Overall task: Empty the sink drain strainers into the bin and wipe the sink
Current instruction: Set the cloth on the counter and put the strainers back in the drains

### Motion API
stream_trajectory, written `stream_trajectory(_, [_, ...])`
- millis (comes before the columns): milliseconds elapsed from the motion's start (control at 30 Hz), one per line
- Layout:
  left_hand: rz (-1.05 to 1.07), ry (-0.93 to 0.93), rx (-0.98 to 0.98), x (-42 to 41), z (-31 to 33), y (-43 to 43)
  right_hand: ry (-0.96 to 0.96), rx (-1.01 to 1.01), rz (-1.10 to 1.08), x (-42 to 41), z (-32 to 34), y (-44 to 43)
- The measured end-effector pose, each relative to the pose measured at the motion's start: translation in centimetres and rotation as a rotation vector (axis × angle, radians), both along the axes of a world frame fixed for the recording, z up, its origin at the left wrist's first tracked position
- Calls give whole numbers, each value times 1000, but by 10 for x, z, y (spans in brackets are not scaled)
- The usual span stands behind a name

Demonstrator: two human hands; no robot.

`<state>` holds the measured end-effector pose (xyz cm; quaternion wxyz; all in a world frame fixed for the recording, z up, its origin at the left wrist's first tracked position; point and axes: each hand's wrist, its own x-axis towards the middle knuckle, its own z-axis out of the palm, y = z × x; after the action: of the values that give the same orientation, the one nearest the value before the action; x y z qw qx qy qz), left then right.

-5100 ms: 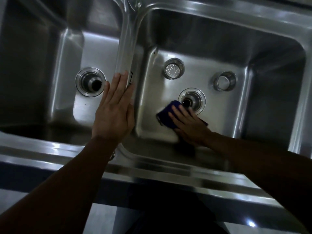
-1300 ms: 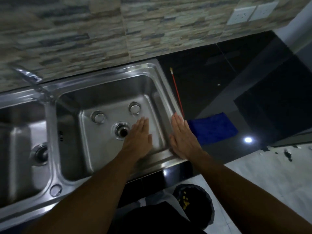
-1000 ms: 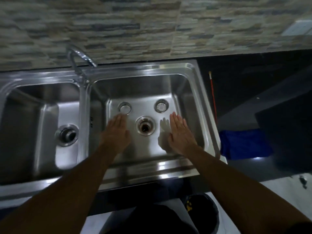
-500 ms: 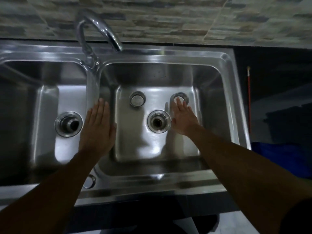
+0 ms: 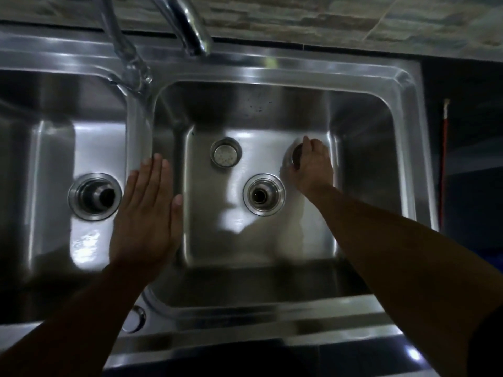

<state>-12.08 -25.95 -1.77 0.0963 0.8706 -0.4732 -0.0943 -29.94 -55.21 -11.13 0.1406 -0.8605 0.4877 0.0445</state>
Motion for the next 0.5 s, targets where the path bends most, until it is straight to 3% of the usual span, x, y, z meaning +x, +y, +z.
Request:
stream_trajectory(133, [-3, -21, -26, -1, 2, -1, -86, 2, 80, -6, 4, 17])
stream_trajectory(300, [-8, -30, -19, -3, 6, -2, -172, 175, 146, -15, 0, 63])
stream_trajectory(500, [-9, -37, -25, -3, 8, -2, -154, 252, 171, -12, -13, 91])
